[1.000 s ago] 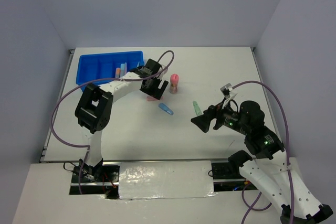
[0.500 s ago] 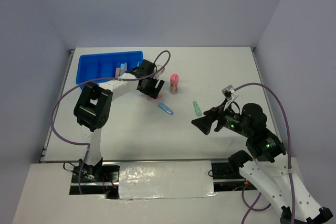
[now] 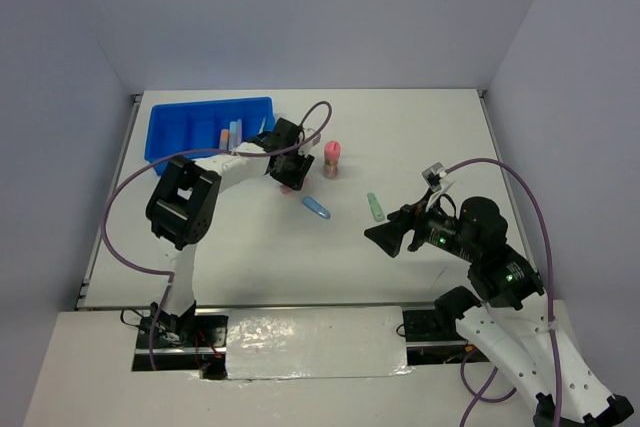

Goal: Sort the stationery into containers
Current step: Pick up the stationery from the center of the board.

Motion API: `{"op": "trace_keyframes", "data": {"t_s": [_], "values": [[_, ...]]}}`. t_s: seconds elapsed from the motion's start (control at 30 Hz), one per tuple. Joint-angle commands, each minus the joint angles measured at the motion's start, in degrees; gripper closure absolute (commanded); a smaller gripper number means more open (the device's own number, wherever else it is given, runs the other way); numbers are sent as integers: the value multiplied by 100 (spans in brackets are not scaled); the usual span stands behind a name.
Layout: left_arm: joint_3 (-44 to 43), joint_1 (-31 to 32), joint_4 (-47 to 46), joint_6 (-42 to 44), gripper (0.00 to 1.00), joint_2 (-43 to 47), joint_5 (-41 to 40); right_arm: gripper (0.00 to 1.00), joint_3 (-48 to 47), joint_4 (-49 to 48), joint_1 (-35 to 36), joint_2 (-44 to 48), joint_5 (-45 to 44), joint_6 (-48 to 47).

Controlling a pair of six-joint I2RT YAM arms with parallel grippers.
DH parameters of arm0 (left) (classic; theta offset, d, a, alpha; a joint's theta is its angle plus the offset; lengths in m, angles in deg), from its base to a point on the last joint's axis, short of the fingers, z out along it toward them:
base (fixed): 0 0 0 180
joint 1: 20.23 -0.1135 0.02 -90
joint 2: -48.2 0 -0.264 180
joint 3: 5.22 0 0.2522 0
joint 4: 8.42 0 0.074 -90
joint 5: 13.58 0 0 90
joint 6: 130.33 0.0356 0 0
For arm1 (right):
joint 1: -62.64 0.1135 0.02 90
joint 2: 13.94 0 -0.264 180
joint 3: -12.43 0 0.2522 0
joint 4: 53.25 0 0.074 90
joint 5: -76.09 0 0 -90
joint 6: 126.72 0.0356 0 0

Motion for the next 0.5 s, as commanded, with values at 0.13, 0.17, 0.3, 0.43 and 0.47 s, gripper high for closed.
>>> {"op": "trace_keyframes", "data": {"t_s": [0.13, 0.17, 0.3, 0.43, 0.47], "values": [[322, 216, 97, -319, 67, -204, -332, 0, 4, -190, 41, 46, 58, 37], [435, 233, 106, -363, 69, -169, -333, 0, 13, -199, 33, 55, 58, 37], [595, 356, 237, -538, 81, -54, -833, 0, -31, -225, 41, -6, 84, 45], [761, 549, 160, -706, 100, 103, -949, 0, -40, -234, 24, 11, 49, 54], [840, 559, 98, -741, 100, 200, -948, 0, -40, -226, 24, 11, 58, 46]]}}
